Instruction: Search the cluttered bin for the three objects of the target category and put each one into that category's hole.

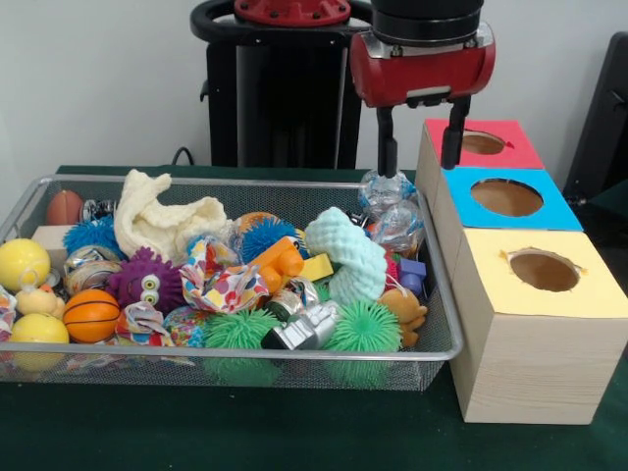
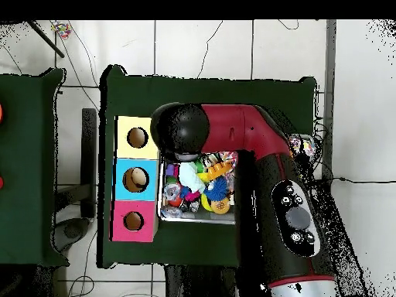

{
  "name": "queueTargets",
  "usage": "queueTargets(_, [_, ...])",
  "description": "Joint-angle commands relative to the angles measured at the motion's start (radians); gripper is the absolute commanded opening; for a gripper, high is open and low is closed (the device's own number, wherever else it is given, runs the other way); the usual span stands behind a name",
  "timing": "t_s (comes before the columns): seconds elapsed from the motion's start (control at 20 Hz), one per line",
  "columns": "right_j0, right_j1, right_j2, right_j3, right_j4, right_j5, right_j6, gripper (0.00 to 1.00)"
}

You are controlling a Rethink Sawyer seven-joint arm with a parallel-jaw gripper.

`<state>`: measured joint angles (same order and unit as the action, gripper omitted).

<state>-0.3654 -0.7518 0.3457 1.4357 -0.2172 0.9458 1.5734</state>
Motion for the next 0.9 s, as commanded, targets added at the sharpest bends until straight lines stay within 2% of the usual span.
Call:
queueTargets(0.05, [-0.067,0.076,-0.017,0.025,0.012,-0.067,0.08,1.0])
queueTargets(0.55, [-0.152,0.039,-0.014,0.196,-0.033,-0.207,0.032,1.0])
queueTargets(0.9, [-0.104,-0.016,-0.089,0.328,-0.089,-0.34,0.128,1.0])
